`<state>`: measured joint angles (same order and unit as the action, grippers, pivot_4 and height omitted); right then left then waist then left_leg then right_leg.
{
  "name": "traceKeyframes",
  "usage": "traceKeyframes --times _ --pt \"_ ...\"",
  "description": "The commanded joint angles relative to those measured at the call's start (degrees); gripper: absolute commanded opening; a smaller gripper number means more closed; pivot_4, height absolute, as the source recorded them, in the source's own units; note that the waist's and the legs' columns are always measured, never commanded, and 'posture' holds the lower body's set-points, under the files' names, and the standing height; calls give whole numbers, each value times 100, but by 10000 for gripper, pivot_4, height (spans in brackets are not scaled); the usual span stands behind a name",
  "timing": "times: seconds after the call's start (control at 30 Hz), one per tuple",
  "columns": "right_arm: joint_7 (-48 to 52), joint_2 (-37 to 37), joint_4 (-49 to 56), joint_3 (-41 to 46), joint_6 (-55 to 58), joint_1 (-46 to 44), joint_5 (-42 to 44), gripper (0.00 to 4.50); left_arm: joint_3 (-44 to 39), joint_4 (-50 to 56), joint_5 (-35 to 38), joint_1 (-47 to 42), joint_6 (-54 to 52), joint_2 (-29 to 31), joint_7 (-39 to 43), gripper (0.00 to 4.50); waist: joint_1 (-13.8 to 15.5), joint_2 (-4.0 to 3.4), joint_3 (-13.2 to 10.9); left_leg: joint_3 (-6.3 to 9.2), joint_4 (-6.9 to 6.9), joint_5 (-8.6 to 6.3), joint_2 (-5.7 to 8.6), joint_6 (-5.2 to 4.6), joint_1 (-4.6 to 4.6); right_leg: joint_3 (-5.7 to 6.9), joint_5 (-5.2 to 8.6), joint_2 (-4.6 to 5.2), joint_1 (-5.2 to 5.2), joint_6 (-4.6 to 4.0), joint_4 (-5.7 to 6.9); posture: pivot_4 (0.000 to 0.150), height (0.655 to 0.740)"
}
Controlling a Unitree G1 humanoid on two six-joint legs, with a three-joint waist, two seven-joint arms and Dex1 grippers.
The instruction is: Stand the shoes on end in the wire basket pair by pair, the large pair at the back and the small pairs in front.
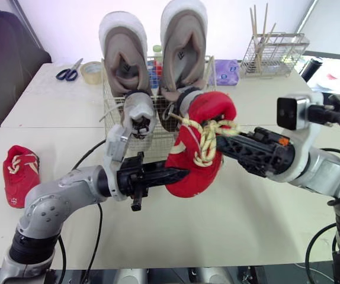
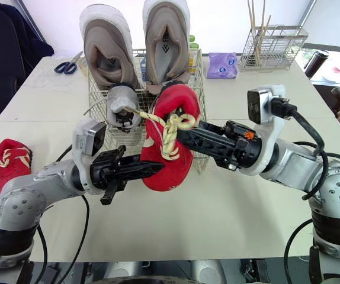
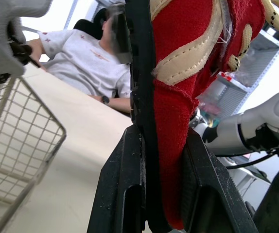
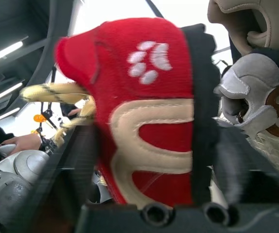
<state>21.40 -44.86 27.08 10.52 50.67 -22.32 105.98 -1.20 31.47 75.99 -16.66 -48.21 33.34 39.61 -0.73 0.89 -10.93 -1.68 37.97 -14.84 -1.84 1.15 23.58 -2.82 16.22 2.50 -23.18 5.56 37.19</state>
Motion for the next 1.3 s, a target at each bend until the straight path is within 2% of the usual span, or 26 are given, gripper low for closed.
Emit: traceKeyframes --times 0.03,0.1,0.13,0.3,0.33,0.43,0.53,0.7,0.83,0.97,1.1,1.3 --pt "-17 -42 191 73 -62 -111 169 11680 -38 113 18 -101 58 -28 109 3657 0 0 0 0 0 0 0 0 0 0 0 0 0 0 0 1500 7400" --pt "-5 -82 235 114 -57 -137 225 5026 -59 82 26 -89 40 -6 124 13092 0 0 0 0 0 0 0 0 0 0 0 0 0 0 0 1500 7400" --pt "-21 -90 252 117 -65 -167 242 4449 -66 75 29 -76 33 -1 113 16513 0 0 0 0 0 0 0 0 0 0 0 0 0 0 0 1500 7400" --pt "-68 -133 271 118 -99 -369 288 4449 -180 161 -63 45 86 63 -28 40663 -3 0 0 1 0 0 -1 0 0 0 0 0 0 0 0 1500 7400" --pt "-33 -164 239 149 -94 -430 245 4449 -250 213 -83 116 83 133 -74 43953 -3 0 0 1 -1 0 -1 0 0 0 0 0 0 0 0 1500 7400" --pt "141 -287 126 255 -71 -644 -3 4449 -554 329 69 327 46 373 -198 43953 -11 1 0 1 -3 0 -3 0 0 0 0 1 -3 0 0 1500 7400" --pt "652 -513 -212 410 -103 -1029 -650 4449 -1049 558 281 500 -91 922 -487 43953 -14 1 -3 0 -6 0 -5 0 2 0 0 2 -8 -1 0 1500 7400" --pt "1579 -591 -705 387 -383 -1516 -1916 4449 -1750 964 385 631 -13 1484 -1614 43953 7 3 -3 -1 -7 0 -4 0 2 0 1 8 -7 -2 -6 1500 7400" --pt "2322 -479 -968 21 -650 -1715 -3023 4449 -2179 1521 -123 863 501 1208 -2629 43953 -4 3 -3 -9 -8 -4 -2 -6 2 0 0 19 -7 -1 -12 1500 7400" --pt "2988 -313 -1311 -333 -978 -1830 -3949 4449 -2336 1909 -281 1338 608 1128 -3243 43953 -14 2 -4 -8 -9 -4 -4 -6 2 0 0 17 -7 -1 -11 1500 7400" --pt "3465 -132 -1547 -570 -1183 -1895 -4575 4449 -2493 2176 250 1803 656 1332 -3452 43953 -14 2 -4 -10 -12 -4 -4 -6 1 -1 0 17 -12 -1 -8 1500 7400" --pt "3921 55 -1620 -810 -1425 -1525 -5267 4449 -2718 2250 394 2316 863 1483 -3166 43953 -2 2 -4 -10 -12 -4 -5 -5 -3 0 1 20 -6 -6 -10 1500 7400"
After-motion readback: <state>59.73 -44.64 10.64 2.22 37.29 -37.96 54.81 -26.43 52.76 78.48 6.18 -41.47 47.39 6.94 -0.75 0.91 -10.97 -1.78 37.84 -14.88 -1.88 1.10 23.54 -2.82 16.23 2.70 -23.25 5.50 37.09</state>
